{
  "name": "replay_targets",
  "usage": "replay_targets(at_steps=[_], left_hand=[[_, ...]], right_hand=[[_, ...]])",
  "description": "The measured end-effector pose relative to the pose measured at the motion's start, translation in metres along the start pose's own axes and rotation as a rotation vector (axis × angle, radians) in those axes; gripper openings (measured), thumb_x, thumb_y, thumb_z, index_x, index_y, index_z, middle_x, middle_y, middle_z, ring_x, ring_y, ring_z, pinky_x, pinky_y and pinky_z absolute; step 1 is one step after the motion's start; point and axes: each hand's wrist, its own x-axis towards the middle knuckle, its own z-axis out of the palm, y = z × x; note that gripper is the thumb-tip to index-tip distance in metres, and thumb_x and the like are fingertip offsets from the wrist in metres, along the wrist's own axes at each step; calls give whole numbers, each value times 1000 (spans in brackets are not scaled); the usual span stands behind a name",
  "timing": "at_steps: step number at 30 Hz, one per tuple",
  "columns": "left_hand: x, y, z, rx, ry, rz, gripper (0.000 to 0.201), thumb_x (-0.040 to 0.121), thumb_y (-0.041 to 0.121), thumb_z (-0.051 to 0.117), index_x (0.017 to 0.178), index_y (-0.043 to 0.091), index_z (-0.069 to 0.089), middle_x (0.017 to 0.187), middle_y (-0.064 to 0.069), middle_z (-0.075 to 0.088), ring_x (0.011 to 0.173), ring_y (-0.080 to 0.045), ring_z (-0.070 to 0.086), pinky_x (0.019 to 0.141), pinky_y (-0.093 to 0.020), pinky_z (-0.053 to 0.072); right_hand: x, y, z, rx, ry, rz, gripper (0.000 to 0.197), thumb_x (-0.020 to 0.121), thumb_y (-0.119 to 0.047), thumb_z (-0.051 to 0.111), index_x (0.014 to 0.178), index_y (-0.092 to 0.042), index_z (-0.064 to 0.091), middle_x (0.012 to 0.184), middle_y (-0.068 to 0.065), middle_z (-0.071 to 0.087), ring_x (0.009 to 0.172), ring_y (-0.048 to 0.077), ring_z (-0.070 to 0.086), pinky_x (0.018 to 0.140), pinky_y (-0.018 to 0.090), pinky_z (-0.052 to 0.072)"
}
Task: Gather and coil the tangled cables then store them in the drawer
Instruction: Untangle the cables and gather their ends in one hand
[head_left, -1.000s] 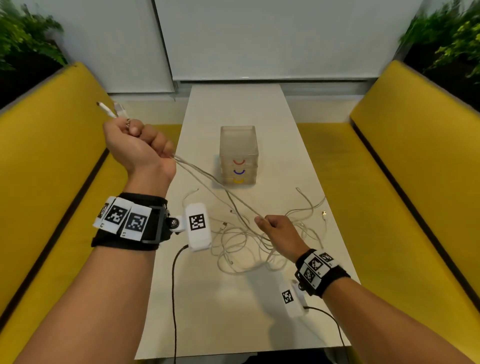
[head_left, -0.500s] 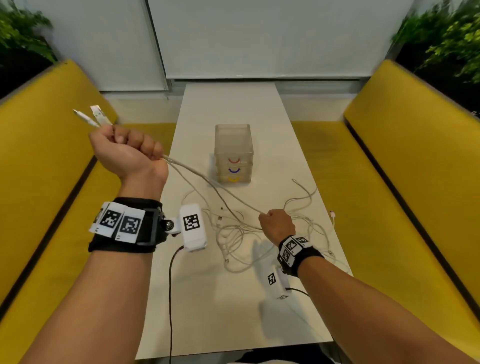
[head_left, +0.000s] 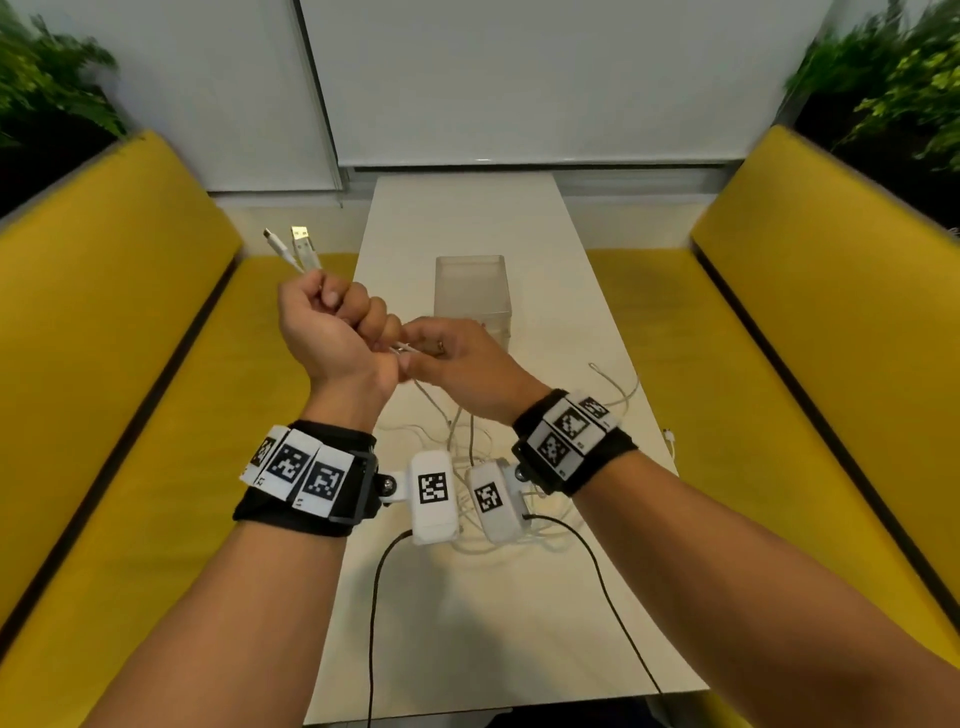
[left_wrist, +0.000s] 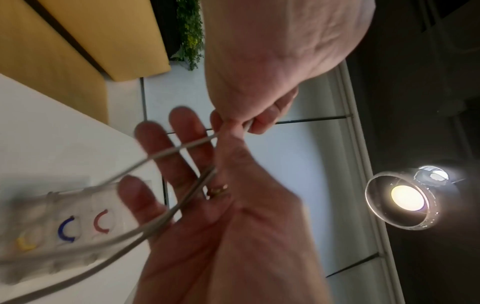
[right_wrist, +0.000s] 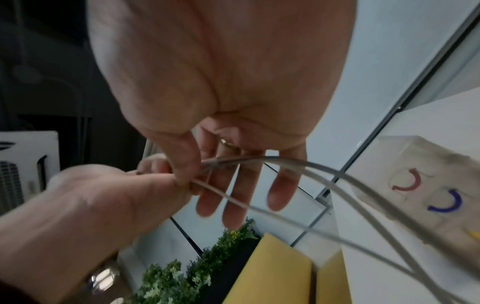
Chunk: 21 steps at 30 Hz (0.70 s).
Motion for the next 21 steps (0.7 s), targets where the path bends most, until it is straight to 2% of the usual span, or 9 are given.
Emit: replay_targets(at_steps=[1, 3, 6, 8, 10, 13, 15, 18, 21], left_hand=[[1, 3, 0, -5, -3, 6, 35, 97, 24, 33, 62, 23, 29, 53, 5, 17, 48, -15, 6, 43, -25, 12], [4, 14, -1, -21, -1, 24, 35, 97, 24, 32, 62, 23, 29, 53, 5, 16, 48, -15, 7, 43, -25, 12], [9, 35, -3, -41, 29, 78, 35, 96, 24, 31, 61, 23, 30, 55, 5, 15, 48, -15, 7, 44, -24, 12], [11, 49, -2, -50, 49, 114, 35, 96, 24, 31, 61, 23, 30, 57, 4, 14, 49, -16, 6, 44, -24, 12], [13, 62, 1, -69, 66, 145, 35, 96, 24, 32, 61, 23, 30, 58, 5, 14, 50, -16, 6, 44, -24, 12], [16, 79, 5, -89, 57, 185, 27, 87, 22, 39, 61, 24, 29, 58, 6, 13, 50, -16, 5, 44, -24, 11], [15, 82, 8, -90, 51, 194, 24, 81, 22, 42, 61, 23, 29, 59, 5, 13, 49, -16, 5, 45, -25, 11], [13, 75, 9, -80, 65, 175, 35, 95, 23, 33, 60, 23, 29, 58, 5, 14, 50, -16, 5, 45, -25, 11], [15, 67, 6, -65, 65, 149, 36, 97, 24, 32, 61, 23, 30, 58, 5, 15, 51, -16, 5, 45, -26, 12]], right_hand=[[2, -2, 1, -6, -1, -12, 8, 96, -5, 63, 101, -2, 69, 85, 14, 70, 76, 18, 65, 66, 16, 52], [2, 2, 1, -40, 14, -3, 13, 97, -11, 63, 90, -2, 68, 69, 4, 64, 61, 15, 58, 56, 15, 46], [-6, 23, -2, -163, -10, 68, 24, 101, -18, 57, 82, -7, 66, 56, -15, 56, 51, -2, 49, 56, 12, 39], [-16, 44, -5, -222, -7, 122, 30, 102, -25, 54, 75, -13, 63, 59, -10, 55, 56, 1, 50, 59, 20, 41], [-28, 75, -10, -284, 8, 188, 36, 100, -35, 55, 71, -15, 62, 67, 6, 58, 64, 17, 54, 65, 33, 45], [-47, 116, -14, -317, 54, 328, 48, 95, -44, 59, 67, -5, 58, 60, 0, 50, 58, 14, 44, 60, 32, 38], [-58, 133, -14, -301, 90, 399, 48, 95, -41, 61, 62, -8, 51, 57, -3, 44, 55, 13, 38, 58, 29, 33], [-64, 144, -13, -310, 88, 455, 46, 97, -36, 60, 59, -17, 46, 55, -6, 41, 53, 11, 35, 55, 28, 29], [-65, 151, -11, -302, 17, 510, 44, 92, -40, 66, 64, -8, 51, 60, -2, 45, 59, 14, 39, 61, 30, 33]])
